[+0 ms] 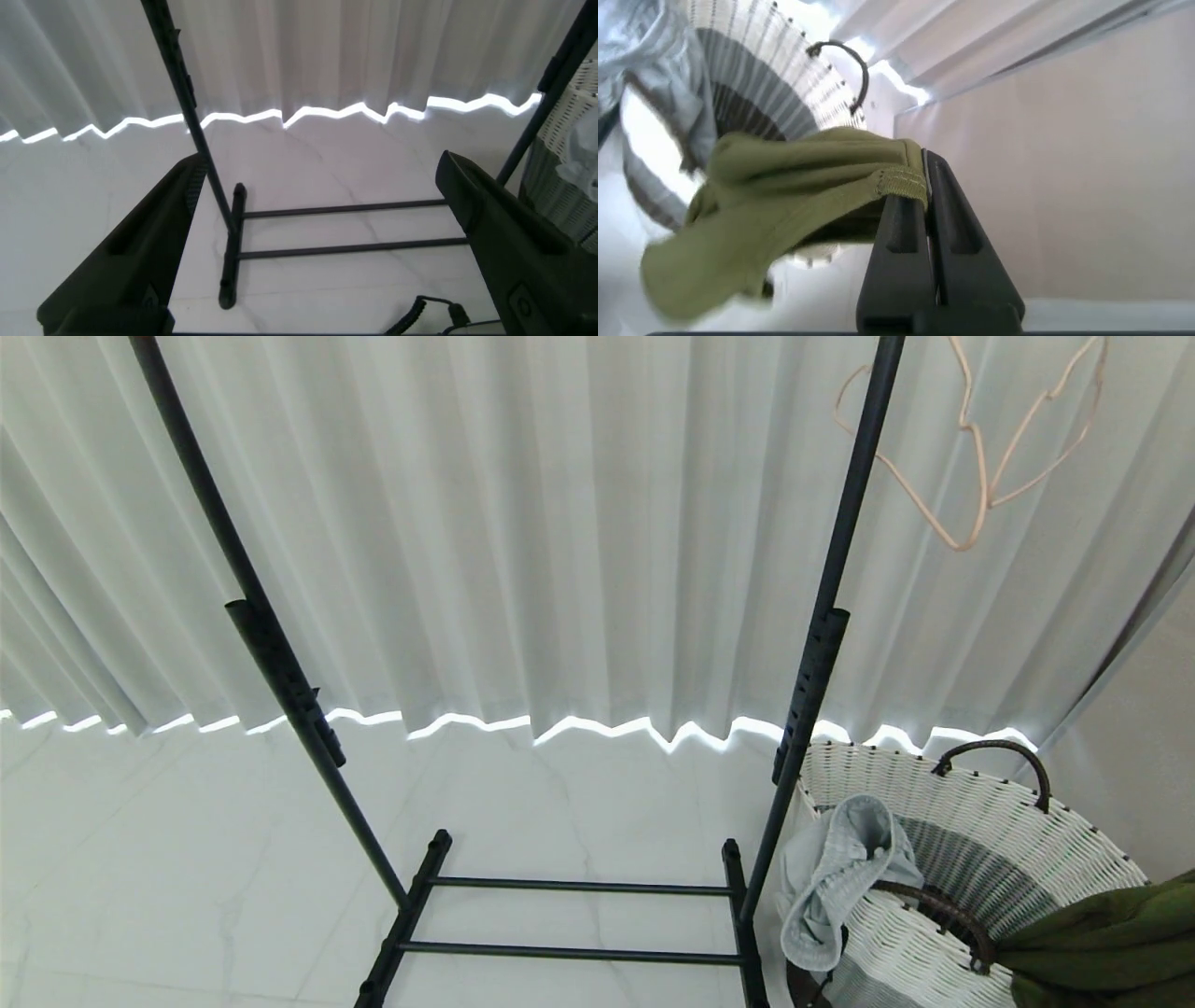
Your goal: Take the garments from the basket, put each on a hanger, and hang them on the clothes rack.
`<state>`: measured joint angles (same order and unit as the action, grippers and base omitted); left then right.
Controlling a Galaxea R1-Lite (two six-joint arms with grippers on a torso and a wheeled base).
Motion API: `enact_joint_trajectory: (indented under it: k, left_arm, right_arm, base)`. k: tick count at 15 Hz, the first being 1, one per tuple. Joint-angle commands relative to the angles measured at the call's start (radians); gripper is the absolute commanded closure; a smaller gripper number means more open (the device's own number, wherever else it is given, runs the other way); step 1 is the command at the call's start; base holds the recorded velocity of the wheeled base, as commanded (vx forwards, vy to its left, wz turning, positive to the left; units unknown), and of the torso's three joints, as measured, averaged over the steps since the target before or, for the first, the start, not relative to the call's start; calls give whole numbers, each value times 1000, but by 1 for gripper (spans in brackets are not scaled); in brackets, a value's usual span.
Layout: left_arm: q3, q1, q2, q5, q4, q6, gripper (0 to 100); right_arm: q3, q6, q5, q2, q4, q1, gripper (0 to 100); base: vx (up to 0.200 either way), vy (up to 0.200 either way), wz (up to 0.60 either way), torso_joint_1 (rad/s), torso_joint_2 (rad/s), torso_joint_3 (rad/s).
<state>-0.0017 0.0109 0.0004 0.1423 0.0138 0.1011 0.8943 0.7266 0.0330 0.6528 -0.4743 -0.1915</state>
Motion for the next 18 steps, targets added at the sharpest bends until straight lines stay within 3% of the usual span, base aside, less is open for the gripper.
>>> enact_joint_trajectory:
  k: [1,4,9,16,18]
  left_arm:
    - [0,0,0,0,0,0,0]
    - [0,0,0,0,0,0,0]
    - [-1,0,0,2,0,20,0]
    - [0,0,0,2,0,25,0]
    - [-1,0,0,2,0,25,0]
  right_arm:
    - [-6,1,1,-10,0,0,100]
    - [-21,1,1,-18,0,0,100]
    - [-32,2,2,-16,0,0,100]
    - [-37,2,7,-5,0,0,100]
    - [-38,2,8,-2,0,0,100]
  base:
    - [-200,0,0,2,2,2]
    - [-200,0,0,4,-1,2]
    - [0,0,0,0,0,0]
    - [0,200,0,6,8,2]
    - [0,0,0,0,0,0]
